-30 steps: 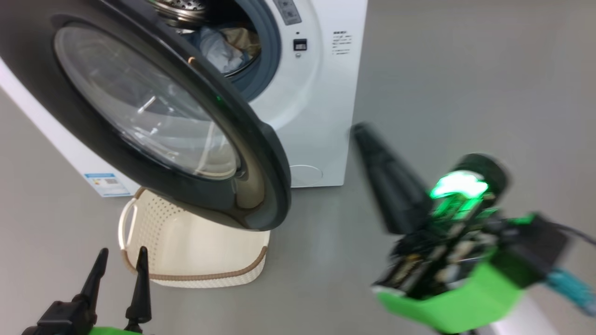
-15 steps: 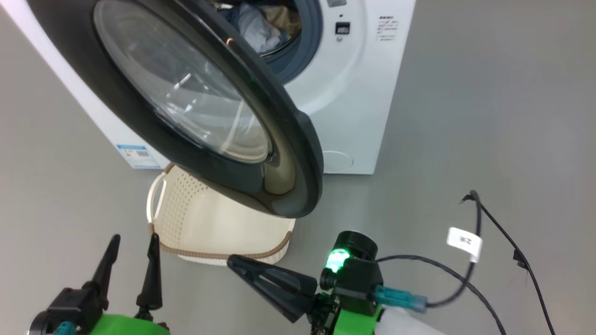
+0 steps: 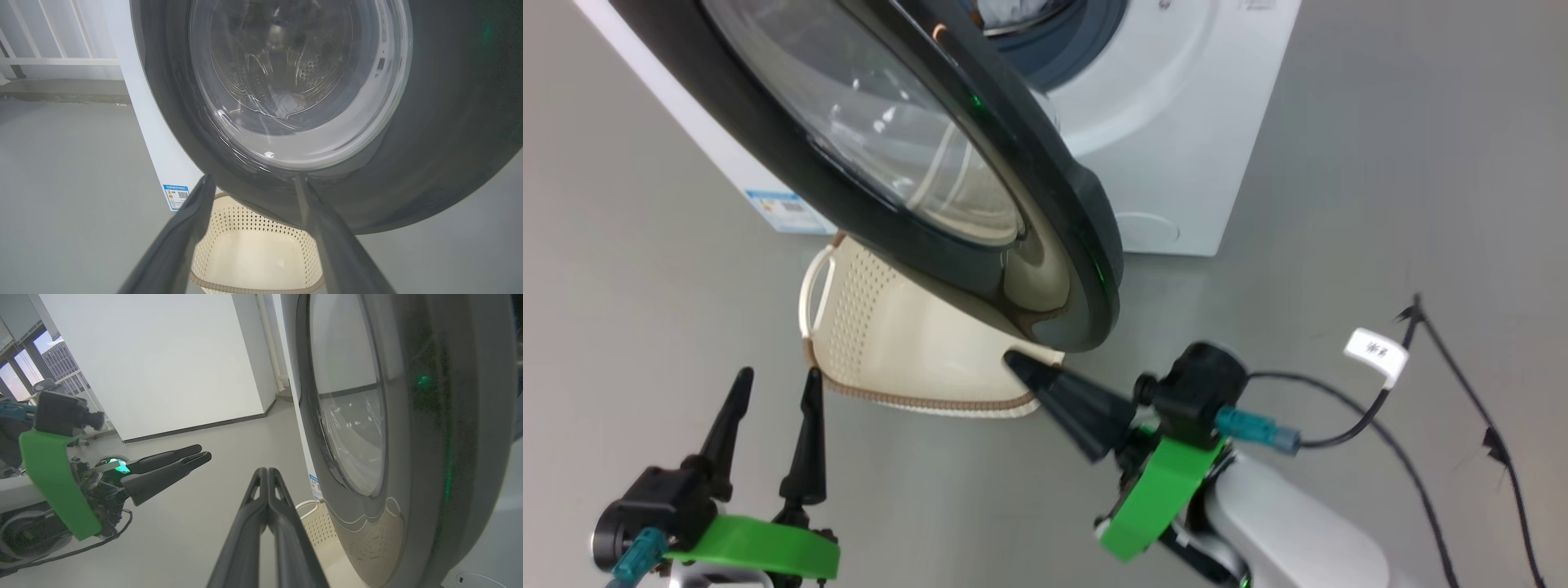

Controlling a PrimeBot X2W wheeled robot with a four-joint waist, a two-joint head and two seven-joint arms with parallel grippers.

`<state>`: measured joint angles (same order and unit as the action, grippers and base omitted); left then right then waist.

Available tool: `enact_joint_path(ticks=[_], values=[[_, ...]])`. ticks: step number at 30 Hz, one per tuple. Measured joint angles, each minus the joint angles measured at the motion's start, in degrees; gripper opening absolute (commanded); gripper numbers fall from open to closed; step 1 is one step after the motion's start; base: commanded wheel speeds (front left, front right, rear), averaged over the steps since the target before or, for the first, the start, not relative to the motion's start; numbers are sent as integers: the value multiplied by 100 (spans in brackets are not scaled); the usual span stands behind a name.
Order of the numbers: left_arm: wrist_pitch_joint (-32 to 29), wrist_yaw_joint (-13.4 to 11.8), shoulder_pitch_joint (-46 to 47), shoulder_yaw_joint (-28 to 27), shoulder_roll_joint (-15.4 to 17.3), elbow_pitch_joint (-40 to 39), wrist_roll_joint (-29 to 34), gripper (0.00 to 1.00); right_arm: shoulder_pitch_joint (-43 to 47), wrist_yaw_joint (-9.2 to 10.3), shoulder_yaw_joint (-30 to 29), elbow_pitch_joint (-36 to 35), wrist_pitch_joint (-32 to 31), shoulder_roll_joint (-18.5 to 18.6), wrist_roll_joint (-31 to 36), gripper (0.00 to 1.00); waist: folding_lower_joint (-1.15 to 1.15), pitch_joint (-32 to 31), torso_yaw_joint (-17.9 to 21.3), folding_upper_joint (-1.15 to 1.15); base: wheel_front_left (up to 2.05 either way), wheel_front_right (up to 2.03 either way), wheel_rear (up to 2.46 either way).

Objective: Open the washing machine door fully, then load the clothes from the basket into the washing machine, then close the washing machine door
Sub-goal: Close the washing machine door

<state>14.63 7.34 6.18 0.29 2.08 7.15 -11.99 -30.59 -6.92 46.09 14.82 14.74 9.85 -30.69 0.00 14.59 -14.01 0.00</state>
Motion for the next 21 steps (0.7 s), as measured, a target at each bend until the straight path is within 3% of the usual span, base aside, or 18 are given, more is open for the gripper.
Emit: enact_joint_path(ticks=[21], values=[[1,0,856,494,-30,22,-249,100,-962,-49,-1827,203,0,-116,625,0,0,994,-205,0,0,0,0]])
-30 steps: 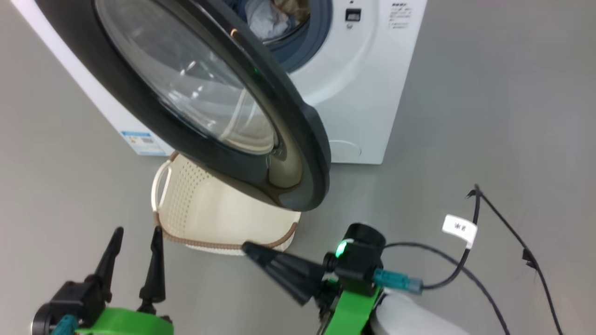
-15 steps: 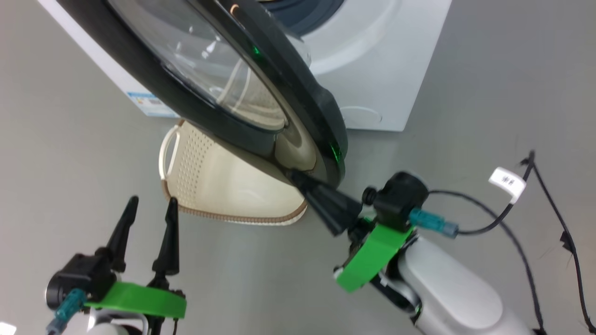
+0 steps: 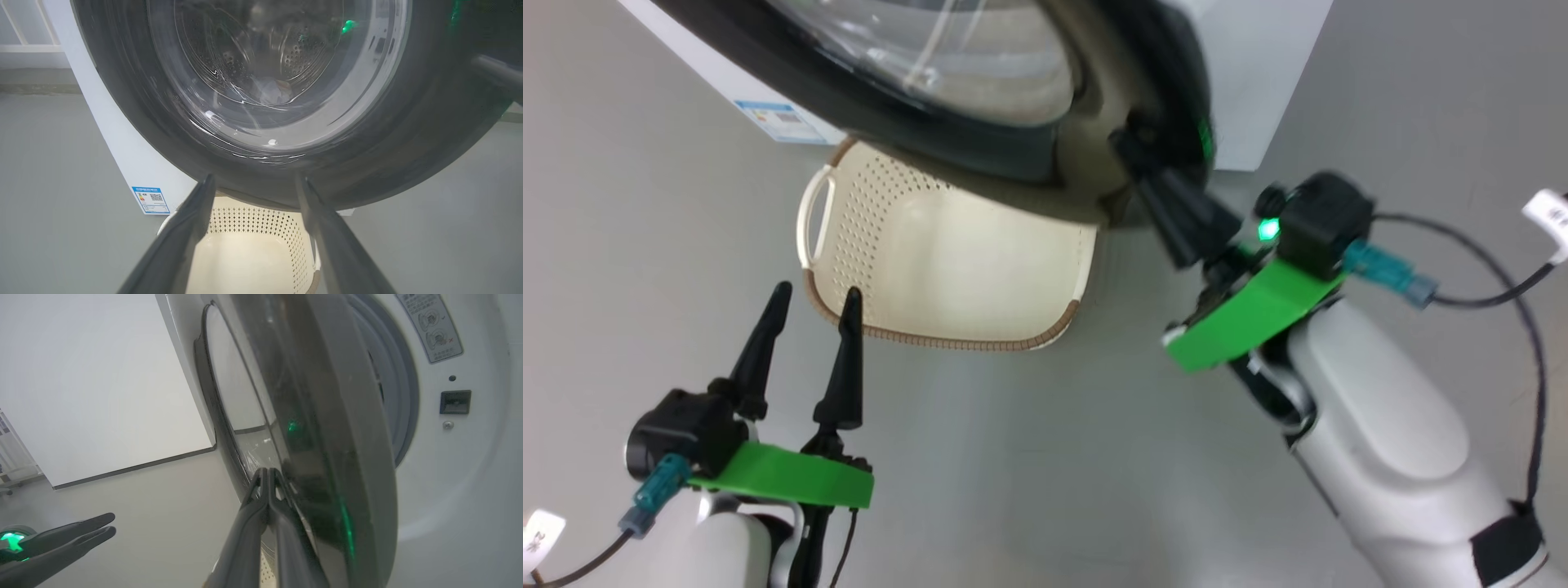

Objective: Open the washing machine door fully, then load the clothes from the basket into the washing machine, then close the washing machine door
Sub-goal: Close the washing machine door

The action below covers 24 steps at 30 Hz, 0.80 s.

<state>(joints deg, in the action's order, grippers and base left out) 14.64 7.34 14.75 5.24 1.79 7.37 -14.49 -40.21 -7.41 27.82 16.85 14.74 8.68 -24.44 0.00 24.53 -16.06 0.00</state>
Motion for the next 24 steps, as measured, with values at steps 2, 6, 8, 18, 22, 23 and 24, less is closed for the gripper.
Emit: enact_joint_path(ticks=[2,6,8,18,22,23,24], values=[[0,0,58,67,-1,0,-8,100,-142,0,-204,29,0,-3,80,0,0,95,-6,0,0,0,0],[0,0,202,178,-4,-14,-103,100,-446,0,-536,141,0,10,224,0,0,283,-35,0,0,0,0],[0,0,285,209,-5,-23,-124,100,-625,0,-609,213,0,44,281,0,0,379,-59,0,0,0,0],[0,0,695,413,-32,-62,-349,100,-1550,0,-946,603,0,51,458,0,0,845,-247,0,0,0,0],[0,-1,767,445,-45,-66,-409,100,-1827,0,-1399,691,0,-35,577,0,0,1007,-350,0,0,0,0],[0,-1,767,452,-45,-66,-415,100,-1874,0,-1491,699,0,-52,639,0,0,1029,-369,0,0,0,0],[0,-1,767,465,-45,-66,-425,100,-1921,0,-1573,714,1,-85,683,0,0,1048,-388,0,0,0,0]])
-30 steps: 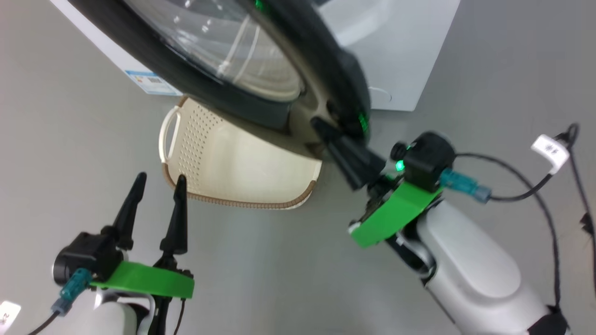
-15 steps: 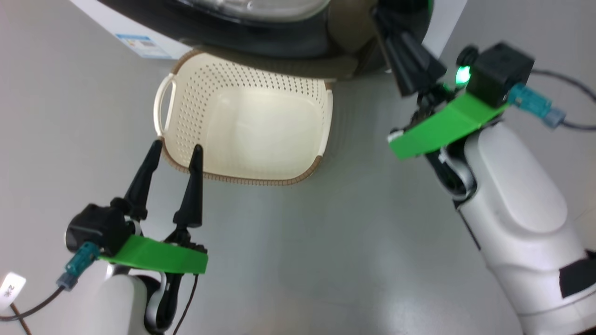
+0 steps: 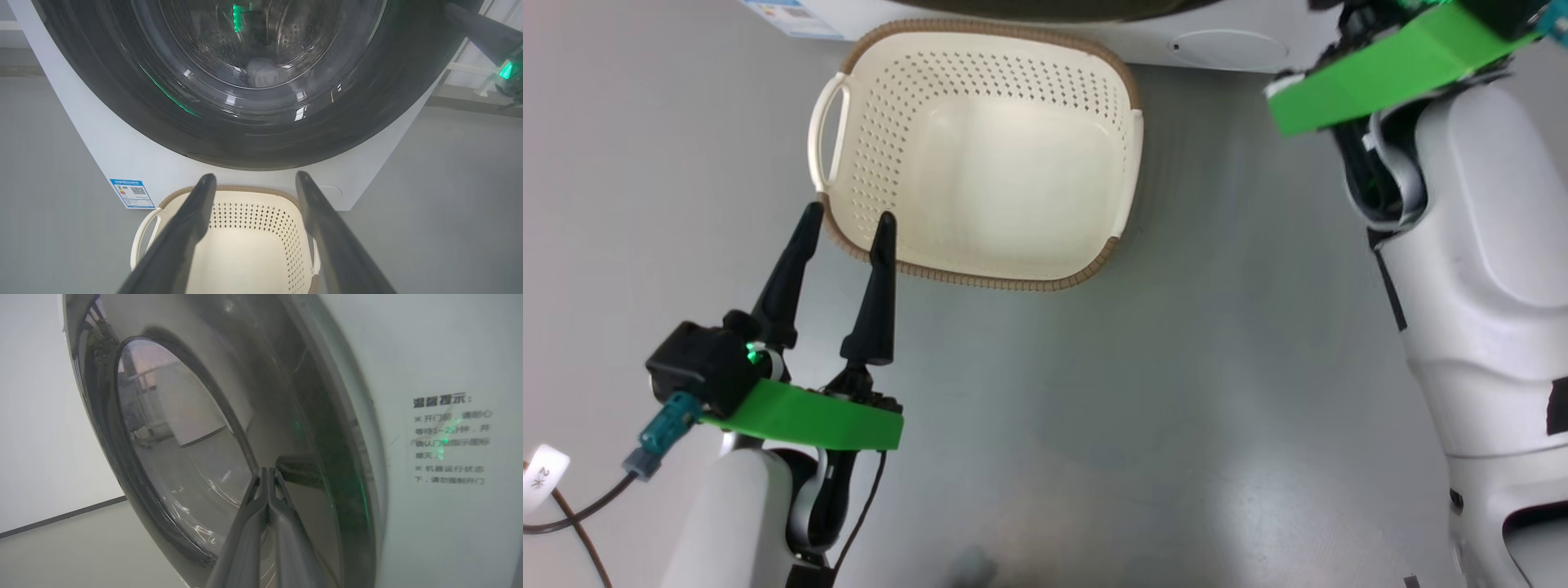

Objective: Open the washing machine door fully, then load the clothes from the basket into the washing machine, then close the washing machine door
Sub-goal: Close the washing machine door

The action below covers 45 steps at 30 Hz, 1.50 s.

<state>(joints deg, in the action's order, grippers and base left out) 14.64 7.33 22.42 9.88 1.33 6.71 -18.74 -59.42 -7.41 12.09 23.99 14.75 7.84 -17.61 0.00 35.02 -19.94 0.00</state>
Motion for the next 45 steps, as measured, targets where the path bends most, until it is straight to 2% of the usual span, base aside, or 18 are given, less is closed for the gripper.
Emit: enact_joint_path(ticks=[12,21,28,35,45], values=[[0,-1,48,87,-2,0,-33,100,-335,-52,-334,370,5,-200,386,0,0,103,-130,0,0,0,0],[0,-2,46,46,-2,8,-22,100,-265,-47,-235,457,5,-182,282,0,0,-43,-67,0,0,0,0],[0,-2,5,-127,-2,41,92,100,438,-42,187,380,5,-27,-212,0,0,-350,81,0,0,0,0],[0,-1,-216,-346,-1,74,287,100,1188,-42,535,-25,5,105,-733,0,0,-735,277,0,0,0,0],[0,0,-666,-623,3,98,479,100,2264,-42,762,-541,4,225,-870,0,0,-1334,646,0,0,0,0]])
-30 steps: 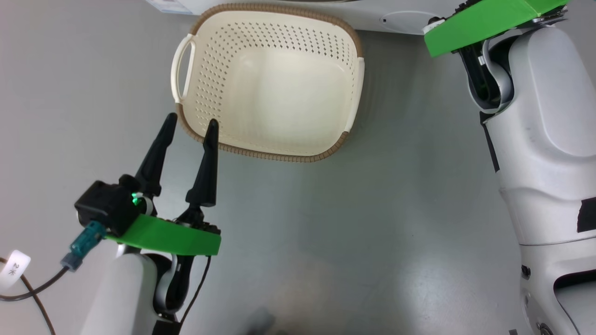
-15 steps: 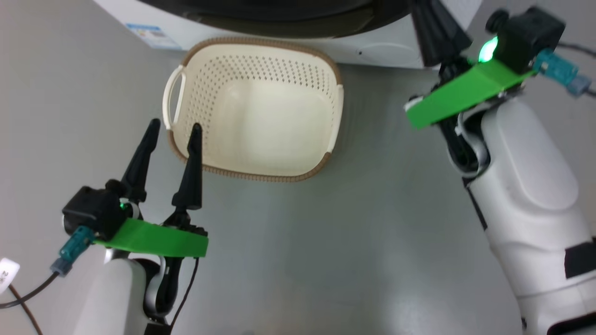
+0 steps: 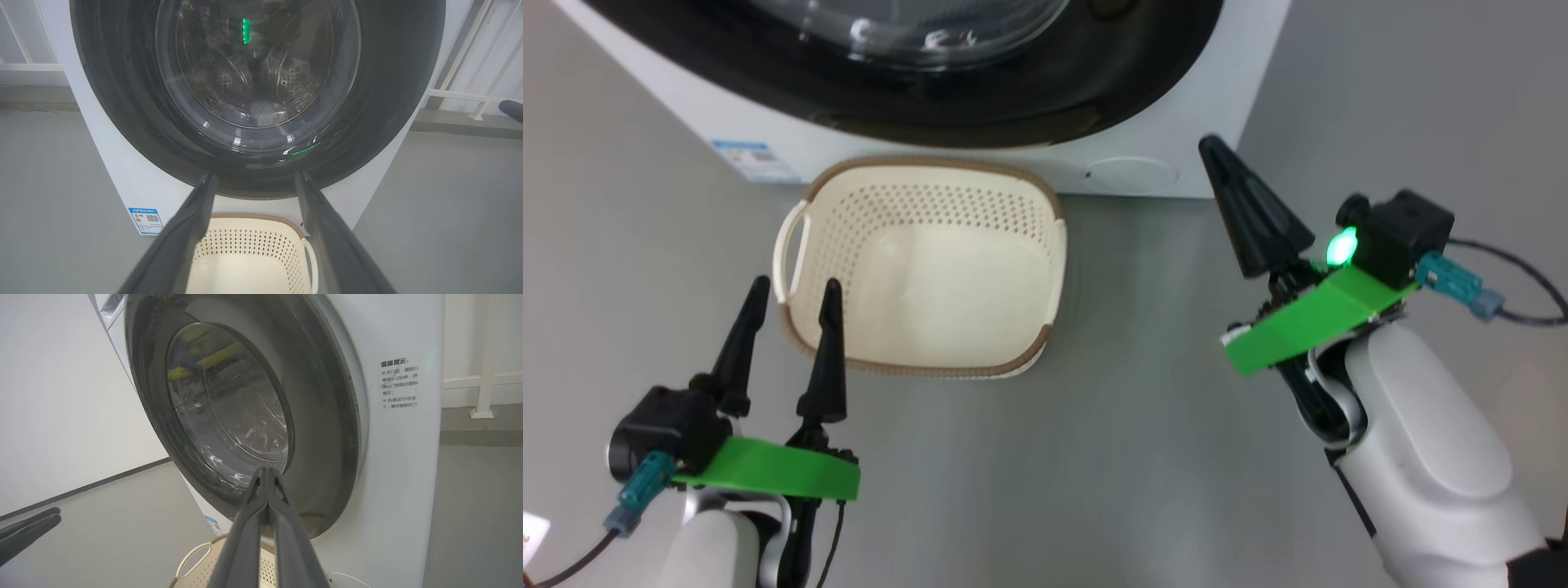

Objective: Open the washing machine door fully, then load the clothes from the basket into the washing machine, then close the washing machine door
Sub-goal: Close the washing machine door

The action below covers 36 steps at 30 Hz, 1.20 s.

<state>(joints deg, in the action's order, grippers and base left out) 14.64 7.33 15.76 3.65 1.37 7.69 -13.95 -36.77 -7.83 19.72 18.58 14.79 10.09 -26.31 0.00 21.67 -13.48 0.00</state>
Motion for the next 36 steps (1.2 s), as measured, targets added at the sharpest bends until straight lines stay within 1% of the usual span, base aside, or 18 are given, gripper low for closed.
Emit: enact_joint_path(ticks=[4,14,21,31,32,33,34,35,36], values=[[0,0,-115,-66,1,-3,51,100,337,0,-73,-134,0,-16,-60,0,0,-195,171,0,0,0,0],[0,0,-541,-288,20,-71,207,100,1195,0,-494,-369,0,-16,12,0,0,-646,504,0,0,0,0],[0,0,-876,-526,52,-146,302,100,1791,0,-981,-541,-1,-196,89,0,0,-952,702,0,0,0,0],[0,0,-1261,-736,54,-216,337,100,2348,0,-1325,-624,-4,-346,164,0,0,-1317,952,0,0,0,0],[0,0,-1308,-748,54,-226,347,100,2404,0,-1379,-635,-4,-357,169,3,0,-1352,967,0,0,0,0],[0,0,-1363,-754,54,-241,353,100,2464,0,-1427,-637,-4,-369,172,9,0,-1389,979,0,0,0,0],[0,0,-1420,-756,54,-249,353,100,2526,0,-1469,-638,-4,-383,194,31,0,-1424,991,0,0,0,0],[0,0,-1478,-757,54,-257,355,100,2587,0,-1510,-637,-4,-399,207,42,0,-1458,1001,0,0,0,0],[0,0,-1531,-760,54,-261,357,100,2649,0,-1534,-637,-4,-414,210,65,0,-1490,1010,0,0,0,0]])
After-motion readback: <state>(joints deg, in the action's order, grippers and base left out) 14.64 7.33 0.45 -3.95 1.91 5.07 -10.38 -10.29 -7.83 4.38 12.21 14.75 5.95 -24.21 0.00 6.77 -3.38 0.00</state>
